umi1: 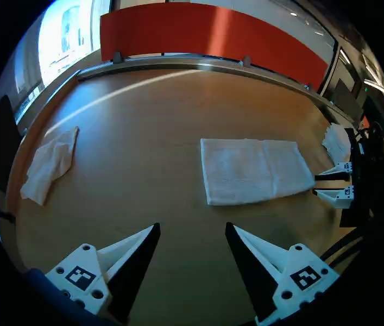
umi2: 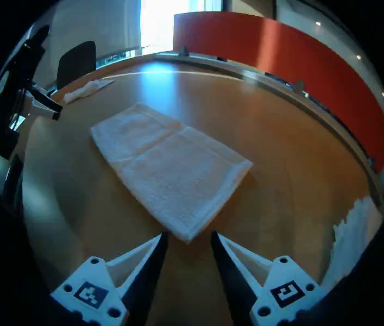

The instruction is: Fold towel

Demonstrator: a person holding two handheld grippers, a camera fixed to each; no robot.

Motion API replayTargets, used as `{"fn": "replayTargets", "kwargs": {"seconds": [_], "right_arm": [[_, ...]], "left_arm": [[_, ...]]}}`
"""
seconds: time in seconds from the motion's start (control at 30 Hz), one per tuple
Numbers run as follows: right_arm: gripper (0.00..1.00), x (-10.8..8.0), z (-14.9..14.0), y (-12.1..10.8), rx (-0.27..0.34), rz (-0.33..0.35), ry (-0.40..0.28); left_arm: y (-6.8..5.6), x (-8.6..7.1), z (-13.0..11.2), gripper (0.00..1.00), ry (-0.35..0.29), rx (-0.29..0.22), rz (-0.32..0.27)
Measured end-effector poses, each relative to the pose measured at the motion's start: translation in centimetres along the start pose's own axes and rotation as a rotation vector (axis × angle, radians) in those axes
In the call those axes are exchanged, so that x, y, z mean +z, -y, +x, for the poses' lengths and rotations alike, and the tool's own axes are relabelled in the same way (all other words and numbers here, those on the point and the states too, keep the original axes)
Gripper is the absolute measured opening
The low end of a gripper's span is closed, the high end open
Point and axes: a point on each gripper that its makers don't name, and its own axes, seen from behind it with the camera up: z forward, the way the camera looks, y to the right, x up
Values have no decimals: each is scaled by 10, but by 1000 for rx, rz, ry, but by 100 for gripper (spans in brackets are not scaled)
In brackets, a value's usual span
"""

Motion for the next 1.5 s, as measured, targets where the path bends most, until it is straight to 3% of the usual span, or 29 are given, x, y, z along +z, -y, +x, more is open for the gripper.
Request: {"fn": "replayTargets", "kwargs": {"seconds": [0.1, 0.3, 0.6, 0.87, 1.07, 1.5], "right_arm": [[52, 1, -1, 2, -3, 13, 6], [27, 2, 0, 2, -7, 23, 15], [5, 1, 1, 2, -11, 23, 17], [5, -8, 12, -2, 4, 4, -4], [5, -25, 36, -10, 4, -18, -44], [5, -68, 95, -27, -63, -65, -128]], "left_arm": [[0, 0, 0, 89, -1, 1, 0], [0, -1, 1, 89, -1, -2, -1], [1, 0, -1, 89, 3, -2, 2], [3, 0, -2, 89, 3, -2, 3], [5, 0, -1, 89, 2, -3, 6], [6, -1, 8, 89, -10, -4, 3]]}}
